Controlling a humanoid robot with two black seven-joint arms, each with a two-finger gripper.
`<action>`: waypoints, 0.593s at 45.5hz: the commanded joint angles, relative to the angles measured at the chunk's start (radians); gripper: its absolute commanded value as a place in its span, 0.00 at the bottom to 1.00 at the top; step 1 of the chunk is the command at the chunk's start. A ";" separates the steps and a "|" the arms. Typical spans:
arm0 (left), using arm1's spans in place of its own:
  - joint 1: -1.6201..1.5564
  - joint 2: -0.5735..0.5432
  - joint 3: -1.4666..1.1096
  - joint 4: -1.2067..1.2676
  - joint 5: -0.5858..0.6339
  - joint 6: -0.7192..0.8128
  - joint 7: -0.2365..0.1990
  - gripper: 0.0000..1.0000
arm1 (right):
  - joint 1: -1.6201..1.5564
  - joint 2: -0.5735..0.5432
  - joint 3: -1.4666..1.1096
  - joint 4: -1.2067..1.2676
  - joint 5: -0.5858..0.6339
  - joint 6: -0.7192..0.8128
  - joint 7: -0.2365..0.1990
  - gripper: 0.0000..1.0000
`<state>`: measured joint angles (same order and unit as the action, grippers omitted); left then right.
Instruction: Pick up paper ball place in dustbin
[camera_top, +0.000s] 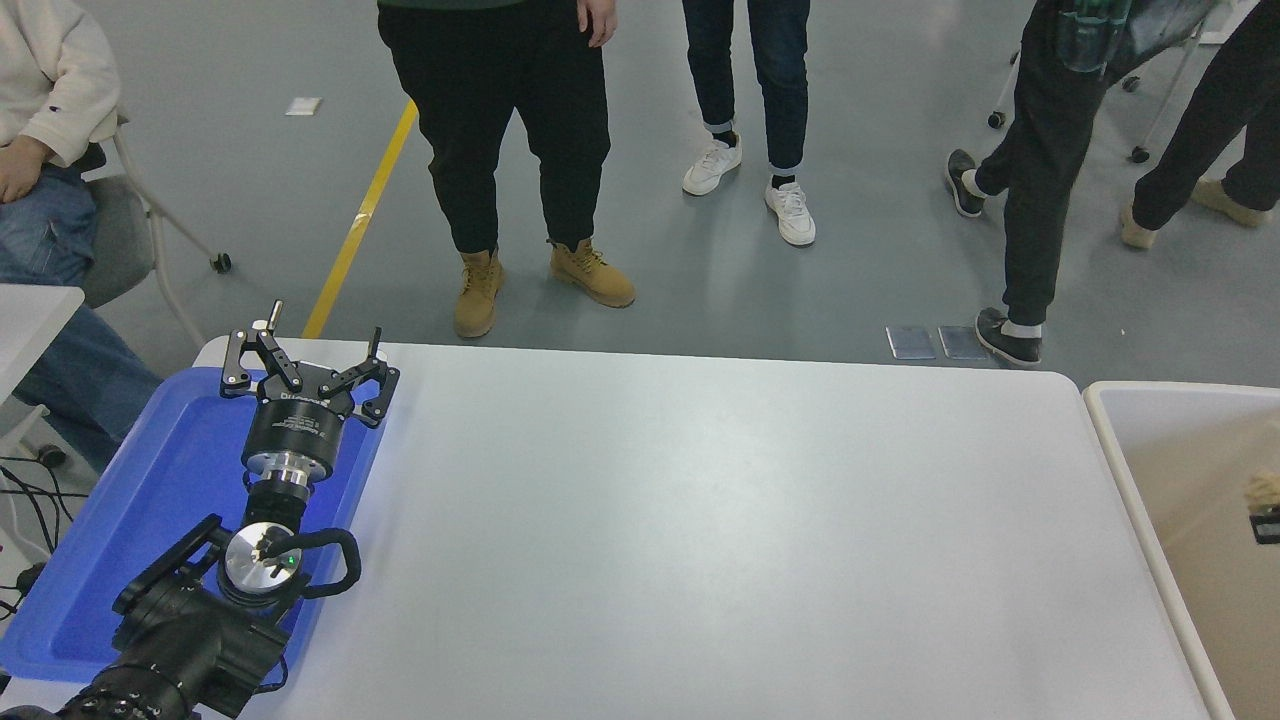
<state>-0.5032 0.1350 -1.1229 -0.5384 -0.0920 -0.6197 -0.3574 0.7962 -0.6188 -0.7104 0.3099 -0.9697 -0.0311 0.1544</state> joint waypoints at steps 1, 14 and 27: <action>0.000 0.000 0.000 0.000 0.000 0.000 0.000 1.00 | -0.031 0.044 0.005 -0.020 0.020 -0.021 -0.022 0.00; -0.001 0.000 0.000 0.000 0.000 0.000 0.000 1.00 | -0.041 0.045 0.008 -0.028 0.034 -0.021 -0.029 0.32; -0.001 0.000 0.000 0.000 0.000 0.000 0.000 1.00 | -0.051 0.045 0.012 -0.029 0.077 -0.018 -0.029 0.88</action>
<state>-0.5043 0.1350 -1.1229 -0.5384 -0.0921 -0.6190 -0.3574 0.7549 -0.5763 -0.7006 0.2842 -0.9163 -0.0502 0.1277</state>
